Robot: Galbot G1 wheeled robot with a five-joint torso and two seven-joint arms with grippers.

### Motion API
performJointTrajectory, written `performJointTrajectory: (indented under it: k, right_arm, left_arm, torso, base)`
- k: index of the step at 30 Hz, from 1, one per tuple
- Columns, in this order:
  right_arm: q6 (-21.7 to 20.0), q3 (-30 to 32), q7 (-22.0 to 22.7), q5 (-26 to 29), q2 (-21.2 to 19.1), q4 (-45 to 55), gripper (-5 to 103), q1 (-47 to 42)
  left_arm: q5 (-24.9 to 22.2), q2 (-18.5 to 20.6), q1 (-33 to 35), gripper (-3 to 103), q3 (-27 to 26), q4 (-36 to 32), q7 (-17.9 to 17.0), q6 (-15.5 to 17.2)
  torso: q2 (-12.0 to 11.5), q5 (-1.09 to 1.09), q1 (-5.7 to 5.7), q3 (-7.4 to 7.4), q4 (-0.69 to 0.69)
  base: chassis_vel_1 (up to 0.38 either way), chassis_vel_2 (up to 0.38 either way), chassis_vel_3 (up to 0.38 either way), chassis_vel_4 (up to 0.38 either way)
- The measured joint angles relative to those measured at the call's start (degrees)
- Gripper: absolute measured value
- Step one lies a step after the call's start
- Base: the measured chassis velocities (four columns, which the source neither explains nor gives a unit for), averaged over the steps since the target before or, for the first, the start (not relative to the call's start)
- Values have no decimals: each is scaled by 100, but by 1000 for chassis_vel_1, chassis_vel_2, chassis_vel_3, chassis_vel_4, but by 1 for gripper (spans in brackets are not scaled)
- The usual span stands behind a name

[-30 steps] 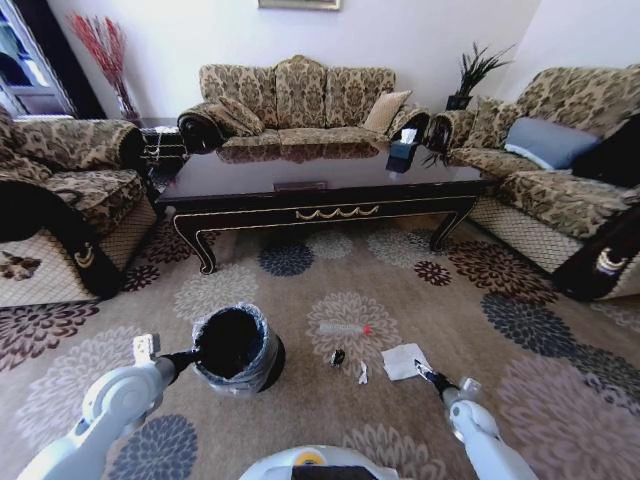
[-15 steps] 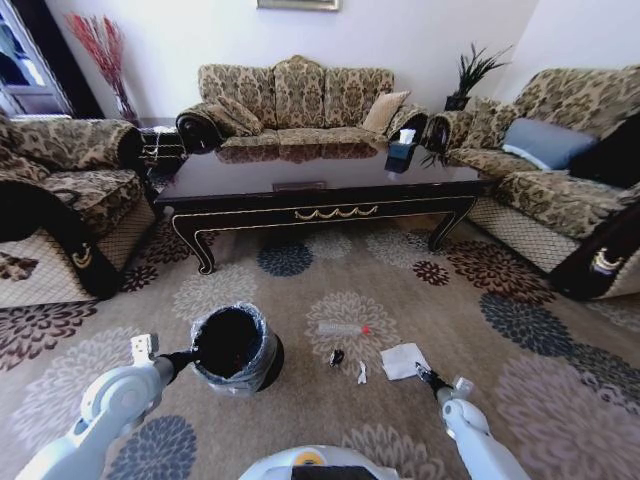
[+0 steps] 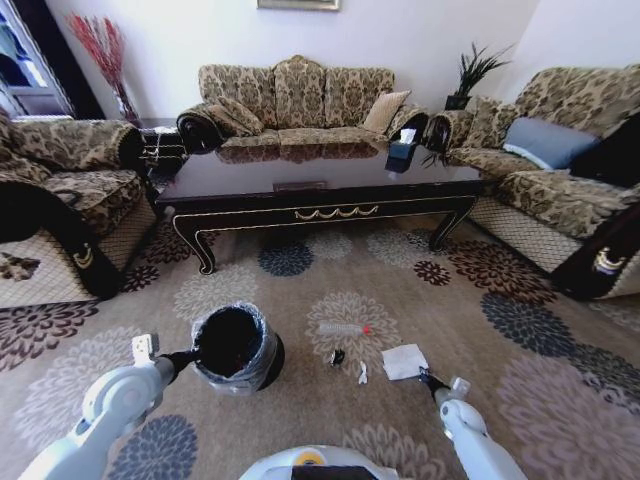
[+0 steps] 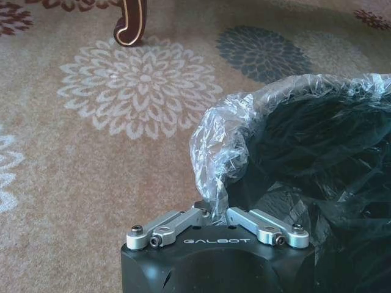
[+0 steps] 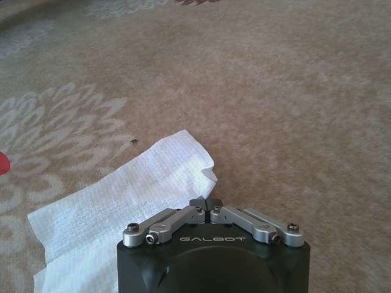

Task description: Move to the front of the table and pick up the trash from the floor, then place it into the trash bin.

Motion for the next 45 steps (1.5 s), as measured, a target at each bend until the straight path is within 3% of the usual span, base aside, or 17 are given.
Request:
performJointTrajectory:
  k: [10, 20, 33, 40, 45]
  right_arm:
    - [14, 208, 140, 160, -228, 805, 0, -393]
    - [148, 607, 226, 219, -714, 2520, 0, -1153]
    - [297, 1610, 117, -444, -884, 6161, 0, -2886]
    - [313, 1844, 119, -702, -820, 7327, 0, -3368]
    - [267, 1967, 126, -770, -799, 8137, 0, -3649]
  left_arm:
    - [60, -15, -184, 0, 255, 79, 25, 0]
    - [247, -125, -610, 0, 907, 238, 1, 0]
    - [163, -122, -1903, 0, 2169, 552, -406, -1]
    - [73, -315, -2478, 0, 2963, 673, -660, -3]
    - [-321, -468, -3060, 0, 3625, 713, -1049, -4]
  torso:
    - [0, -4, 0, 0, -1]
    - [0, -5, 0, 0, -2]
    - [0, -5, 0, 0, -2]
    - [0, -4, 0, 0, -2]
    - [0, -6, 0, 0, -2]
  base:
    - [0, 0, 0, 0]
    - [0, 0, 0, 0]
    - [0, 0, 0, 0]
    - [0, 0, 0, 0]
    - [0, 0, 0, 0]
